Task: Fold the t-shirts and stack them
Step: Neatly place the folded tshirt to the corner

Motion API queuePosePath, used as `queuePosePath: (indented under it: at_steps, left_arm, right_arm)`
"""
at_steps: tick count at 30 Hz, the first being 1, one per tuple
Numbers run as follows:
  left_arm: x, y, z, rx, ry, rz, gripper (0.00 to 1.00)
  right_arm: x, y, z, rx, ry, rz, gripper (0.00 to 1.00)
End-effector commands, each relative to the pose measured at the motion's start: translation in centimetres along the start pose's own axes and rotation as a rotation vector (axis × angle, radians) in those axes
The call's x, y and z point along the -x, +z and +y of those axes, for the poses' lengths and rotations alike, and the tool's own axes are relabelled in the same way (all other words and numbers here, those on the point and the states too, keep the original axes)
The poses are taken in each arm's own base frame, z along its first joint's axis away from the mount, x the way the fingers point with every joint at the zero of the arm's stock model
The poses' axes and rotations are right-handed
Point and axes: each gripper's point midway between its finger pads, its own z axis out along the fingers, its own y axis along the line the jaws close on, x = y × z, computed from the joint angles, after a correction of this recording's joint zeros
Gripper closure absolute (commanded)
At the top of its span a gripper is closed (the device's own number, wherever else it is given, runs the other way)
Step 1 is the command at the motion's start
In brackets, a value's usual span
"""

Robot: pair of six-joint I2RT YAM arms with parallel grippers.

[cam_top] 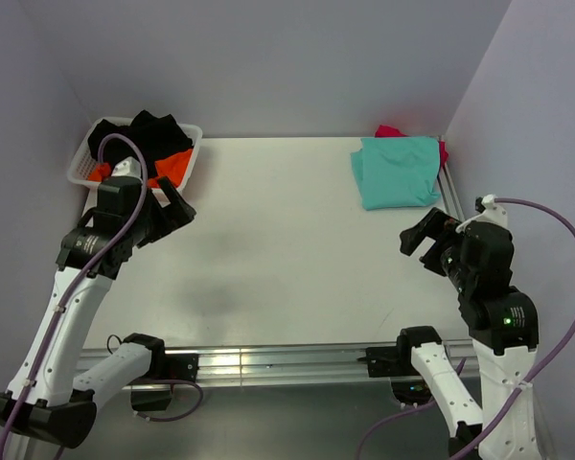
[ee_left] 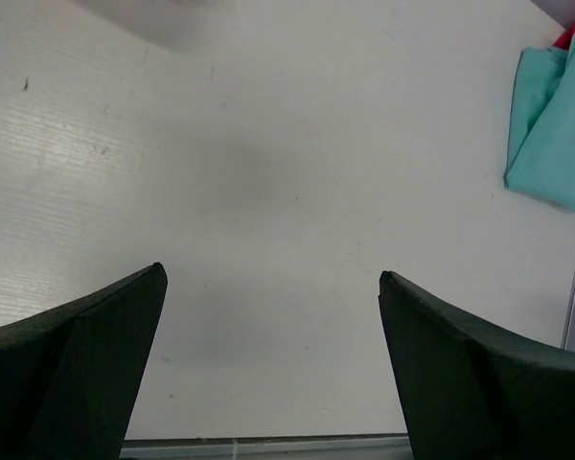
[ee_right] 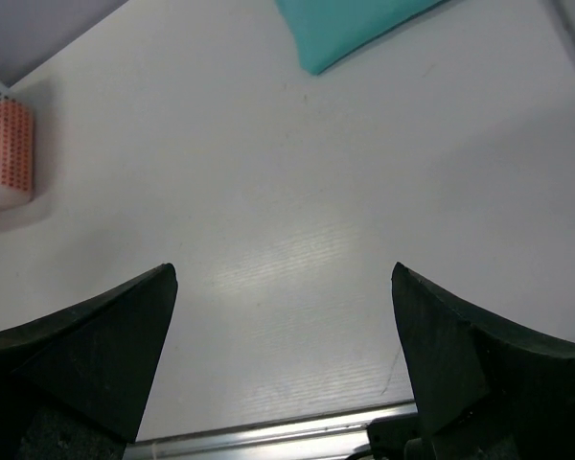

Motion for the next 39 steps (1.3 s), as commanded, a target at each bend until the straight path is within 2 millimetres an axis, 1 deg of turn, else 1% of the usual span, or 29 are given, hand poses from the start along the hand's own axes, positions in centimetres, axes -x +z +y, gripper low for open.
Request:
queuePosePath:
  at_steps: [1,2,3,7,10,21,31,39]
  left_arm:
    - [1.9,-1.4,0.5,0.026,-0.002,-0.112,0.01]
    - [2.1,-1.5,0.8,0.042,-0.004,-0.121,0.00]
    - [2.2,-1.7,1.1,0.055,-0.005,-0.125,0.00]
    - [2.6,-2.3,1.6,0.076,-0.006,-0.155,0.01]
    - [2.8,-2.5,1.5,0.069,-0.007,-0.167,0.00]
    - [3.0,-2.4,2.1,0.095,-0.002,-0.189,0.00]
    - [3.5,-2.6,2.6,0.124,0.007,-0.209,0.00]
    - [3.7,-2.8,2.6,0.133,0.006,-0.216,0.00]
  right_arm:
    - [2.5,-1.1,-2.6,-0.170,-0.029,-0.091,0.00]
    - [3.0,-1.3,-2.9,-0.193,-0.034,-0.109,0.00]
    - [3.4,-1.5,-3.8,-0.243,-0.039,-0.125,0.00]
    - [4.4,-1.5,-4.7,-0.311,-0.053,-0.154,0.00]
    - [4.6,-1.3,-4.4,-0.305,-0.065,-0.155,0.00]
    - [4.5,-0.7,-4.0,-0.291,-0.083,-0.142,0.00]
    - [3.8,0.3,-3.7,-0.270,-0.102,-0.109,0.00]
    - [3.7,0.4,-3.6,-0.270,-0.114,-0.106,0.01]
